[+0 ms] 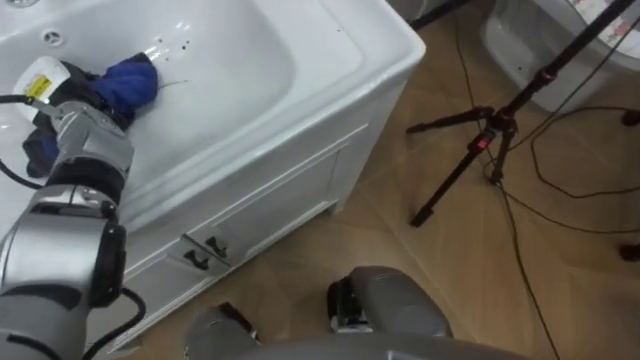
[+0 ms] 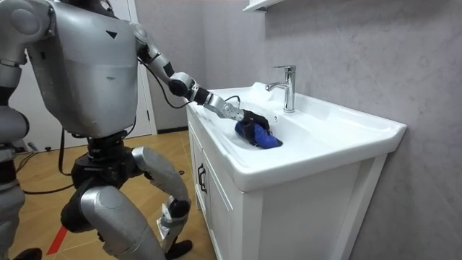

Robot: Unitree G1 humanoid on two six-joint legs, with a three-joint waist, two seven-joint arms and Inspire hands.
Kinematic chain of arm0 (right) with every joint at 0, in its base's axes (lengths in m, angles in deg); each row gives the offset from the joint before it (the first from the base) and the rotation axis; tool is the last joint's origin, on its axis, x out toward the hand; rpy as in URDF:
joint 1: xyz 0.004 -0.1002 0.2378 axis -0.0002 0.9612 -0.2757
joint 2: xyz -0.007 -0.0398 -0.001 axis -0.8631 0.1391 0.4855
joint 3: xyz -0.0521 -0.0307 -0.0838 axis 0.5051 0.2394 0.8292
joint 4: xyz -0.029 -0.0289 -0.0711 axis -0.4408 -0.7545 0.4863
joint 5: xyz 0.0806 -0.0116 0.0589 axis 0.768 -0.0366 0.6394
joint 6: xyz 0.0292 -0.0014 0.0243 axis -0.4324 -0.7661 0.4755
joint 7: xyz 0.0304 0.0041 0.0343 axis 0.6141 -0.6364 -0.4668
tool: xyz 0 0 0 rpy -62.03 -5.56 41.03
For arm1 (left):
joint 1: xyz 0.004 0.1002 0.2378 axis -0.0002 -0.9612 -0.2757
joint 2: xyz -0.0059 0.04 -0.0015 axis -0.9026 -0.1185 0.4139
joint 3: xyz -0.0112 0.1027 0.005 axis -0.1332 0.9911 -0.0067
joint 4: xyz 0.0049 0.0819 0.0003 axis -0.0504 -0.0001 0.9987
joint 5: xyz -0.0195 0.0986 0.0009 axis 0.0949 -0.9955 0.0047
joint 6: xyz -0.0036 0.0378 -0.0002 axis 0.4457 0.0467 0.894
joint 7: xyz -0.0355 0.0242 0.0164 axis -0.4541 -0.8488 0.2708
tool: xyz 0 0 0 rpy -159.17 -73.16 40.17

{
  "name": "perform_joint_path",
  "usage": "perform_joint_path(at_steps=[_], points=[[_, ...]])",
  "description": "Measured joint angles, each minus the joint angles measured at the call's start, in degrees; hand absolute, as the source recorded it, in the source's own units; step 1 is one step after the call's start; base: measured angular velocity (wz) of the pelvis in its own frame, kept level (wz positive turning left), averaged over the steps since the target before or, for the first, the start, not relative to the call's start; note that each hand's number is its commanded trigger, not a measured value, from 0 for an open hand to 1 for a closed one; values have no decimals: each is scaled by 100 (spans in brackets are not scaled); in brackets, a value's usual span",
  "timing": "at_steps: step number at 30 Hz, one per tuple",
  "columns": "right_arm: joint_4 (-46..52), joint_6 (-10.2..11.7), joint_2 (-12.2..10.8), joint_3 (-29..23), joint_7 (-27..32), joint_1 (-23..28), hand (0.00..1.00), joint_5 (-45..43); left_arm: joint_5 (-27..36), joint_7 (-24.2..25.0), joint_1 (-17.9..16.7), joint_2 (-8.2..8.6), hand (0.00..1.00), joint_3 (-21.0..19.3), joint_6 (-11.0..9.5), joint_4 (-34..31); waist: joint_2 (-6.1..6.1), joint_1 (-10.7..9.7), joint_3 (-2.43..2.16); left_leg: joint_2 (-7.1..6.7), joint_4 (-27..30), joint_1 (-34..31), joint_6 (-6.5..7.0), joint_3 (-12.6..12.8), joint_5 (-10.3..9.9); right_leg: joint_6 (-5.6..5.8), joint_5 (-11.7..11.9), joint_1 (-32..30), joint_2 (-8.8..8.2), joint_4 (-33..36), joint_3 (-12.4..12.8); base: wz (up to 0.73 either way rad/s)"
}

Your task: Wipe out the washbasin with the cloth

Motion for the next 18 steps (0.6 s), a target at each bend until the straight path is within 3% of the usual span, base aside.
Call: perform_joint_path(at_steps=[3,5,9,12,13,14,15,16,17,18], points=[[132,-2,-1,0,8,25,0,140,36,-57,0,-25,100,-2,66,12,-65,-91,32,-17,280,-138,15,3,312,8,-8,-68,87,27,365,-7],[234,-35,-1,81,0,80,0,293,41,-69,0,-23,100,3,149,28,-66,-144,33,-21,348,-146,24,7,350,9,-8,-74,204,-1,600,-11],[404,-125,-4,232,-46,176,0,432,186,-111,0,-21,100,65,206,27,-59,-228,37,-50,402,-154,24,32,349,27,-18,-97,277,-8,801,-5],[427,-126,-10,241,-62,177,0,561,402,-233,21,-30,100,118,231,-4,31,-230,35,-53,209,-151,39,210,253,32,-20,-248,250,-50,808,-18],[424,-128,-6,242,-71,182,0,565,504,-235,63,-25,100,123,250,8,135,-237,42,-39,-63,-49,29,340,-26,34,-18,-314,204,-63,608,-12],[411,-144,-45,255,-111,181,0,561,612,-255,138,-33,100,132,274,35,165,-267,45,5,-252,36,252,572,-271,24,-23,-392,10,58,264,-12],[415,-166,-77,266,-147,180,0,567,657,-290,156,-43,100,132,277,54,150,-264,46,52,-268,100,295,784,-285,25,-22,-358,-203,224,91,5],[407,-183,-114,265,-189,215,0,621,696,-329,194,-18,100,159,270,91,30,-318,59,146,-253,243,347,1198,-286,61,-84,-279,-746,522,-436,19],[406,-184,-114,265,-187,250,0,671,731,-335,211,-2,100,218,263,97,-31,-356,43,212,-215,294,354,1369,-290,89,-125,-201,-944,639,-664,42],[403,-185,-96,250,-179,292,0,817,787,-350,247,21,100,380,208,93,-46,-385,32,411,-98,383,353,1701,-290,128,-363,-155,-1232,897,-952,44]])
